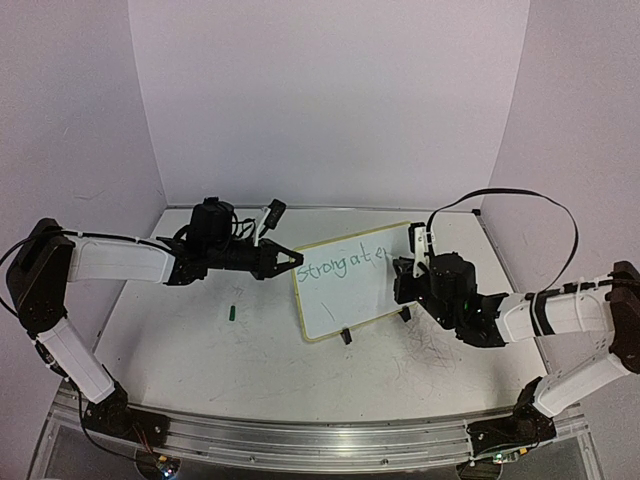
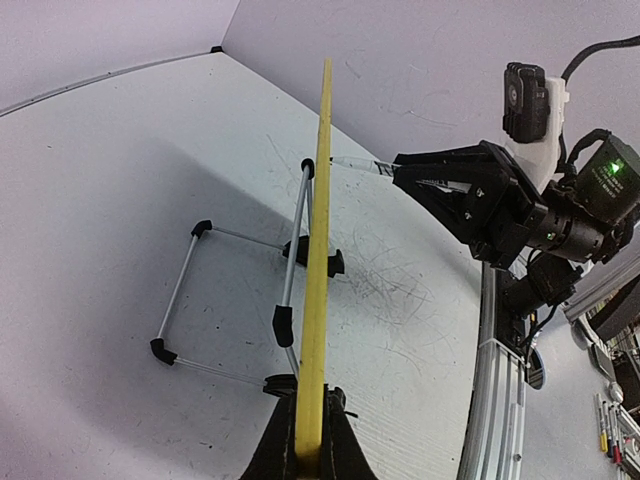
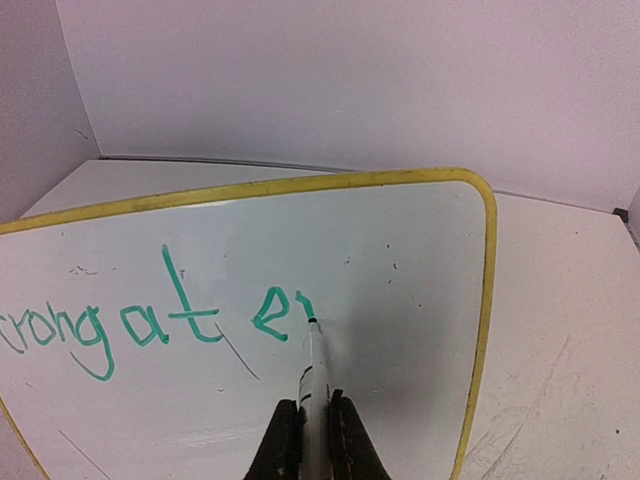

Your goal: Write a sentence on the whiteboard

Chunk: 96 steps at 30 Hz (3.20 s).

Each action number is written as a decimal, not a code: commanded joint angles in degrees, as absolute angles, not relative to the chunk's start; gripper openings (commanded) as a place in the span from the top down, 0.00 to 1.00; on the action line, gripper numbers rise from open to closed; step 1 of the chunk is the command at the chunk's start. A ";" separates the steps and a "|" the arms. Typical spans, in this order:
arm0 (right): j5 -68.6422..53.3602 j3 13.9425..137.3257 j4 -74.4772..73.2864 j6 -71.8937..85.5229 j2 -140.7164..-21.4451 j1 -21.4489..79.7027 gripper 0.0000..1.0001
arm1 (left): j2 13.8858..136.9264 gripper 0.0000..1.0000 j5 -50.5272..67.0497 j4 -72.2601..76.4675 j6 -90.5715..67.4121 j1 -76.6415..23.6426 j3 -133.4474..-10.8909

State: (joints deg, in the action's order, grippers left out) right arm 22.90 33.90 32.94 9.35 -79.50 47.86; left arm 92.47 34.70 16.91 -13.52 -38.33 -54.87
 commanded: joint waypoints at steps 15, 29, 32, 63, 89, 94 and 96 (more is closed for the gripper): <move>23.49 36.70 33.71 8.84 -81.45 47.52 1.00 | 89.48 1.00 33.38 18.72 -10.64 -38.58 -56.07; 26.36 37.41 35.29 7.86 -80.46 47.10 1.00 | 89.34 1.00 33.24 18.63 -10.49 -38.67 -56.10; 26.52 37.66 35.57 7.66 -80.50 46.90 1.00 | 89.23 1.00 33.23 18.63 -10.46 -38.68 -56.12; 23.25 33.98 35.45 9.15 -78.48 45.78 1.00 | 89.06 1.00 32.88 18.19 -10.11 -38.70 -56.24; 21.75 34.21 38.80 7.15 -77.78 44.93 1.00 | 89.17 1.00 32.91 18.05 -9.94 -38.85 -56.31; 20.70 33.78 36.87 8.72 -77.93 44.91 1.00 | 89.16 1.00 32.90 18.02 -9.93 -38.85 -56.29; 20.19 33.17 36.39 9.29 -77.92 44.91 1.00 | 89.11 1.00 32.84 18.02 -9.93 -38.85 -56.33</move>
